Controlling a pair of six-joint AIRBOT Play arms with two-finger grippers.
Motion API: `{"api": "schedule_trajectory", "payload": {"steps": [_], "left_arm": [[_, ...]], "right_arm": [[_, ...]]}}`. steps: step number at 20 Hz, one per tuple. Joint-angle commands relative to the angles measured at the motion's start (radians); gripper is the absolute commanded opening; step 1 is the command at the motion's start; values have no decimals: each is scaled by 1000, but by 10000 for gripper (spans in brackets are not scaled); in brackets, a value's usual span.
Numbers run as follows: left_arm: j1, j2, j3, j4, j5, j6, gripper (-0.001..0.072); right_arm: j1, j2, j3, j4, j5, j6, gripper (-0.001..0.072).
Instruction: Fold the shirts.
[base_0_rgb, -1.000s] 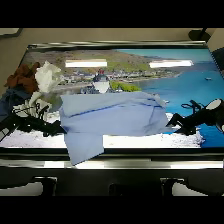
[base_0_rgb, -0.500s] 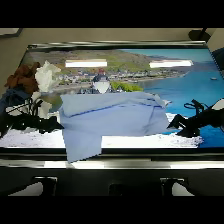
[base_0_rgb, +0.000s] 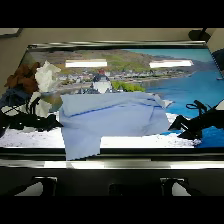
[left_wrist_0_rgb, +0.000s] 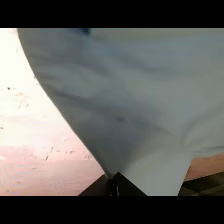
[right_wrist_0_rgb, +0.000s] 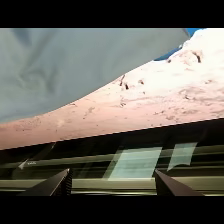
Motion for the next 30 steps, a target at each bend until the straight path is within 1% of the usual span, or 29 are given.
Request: {"api": "schedule_trajectory", "payload": {"steps": [1,6,9,16,19,21,22,25,26,28,30], "left_arm": [[0,3,1,-1,22,-1,35],[0,3,1,0,35,0,35],[0,3,1,0,29,0,36],[0,3,1,0,29,1,35],[-6,3,1,0,30,39,36],[-8,3,1,0,29,49,36],[-8,3,1,0,28,48,36],[-8,3,1,0,29,47,36],[-8,3,1,0,29,45,35],[-8,3,1,0,29,45,36],[-8,3,1,0,30,45,36]], "right_arm": [[0,3,0,0,40,13,601],[0,3,0,0,47,41,600],[0,3,0,0,11,41,600],[0,2,-1,0,-185,41,600],[0,-5,-2,-1,-301,39,601],[0,-38,-2,-6,-378,8,604],[0,-68,-2,-20,-388,-5,625],[0,-156,-2,-82,-394,-5,629],[0,-181,-2,-76,-393,-10,619],[0,-231,-2,-21,-387,-51,617],[0,-274,-2,29,-387,-51,616]]}}
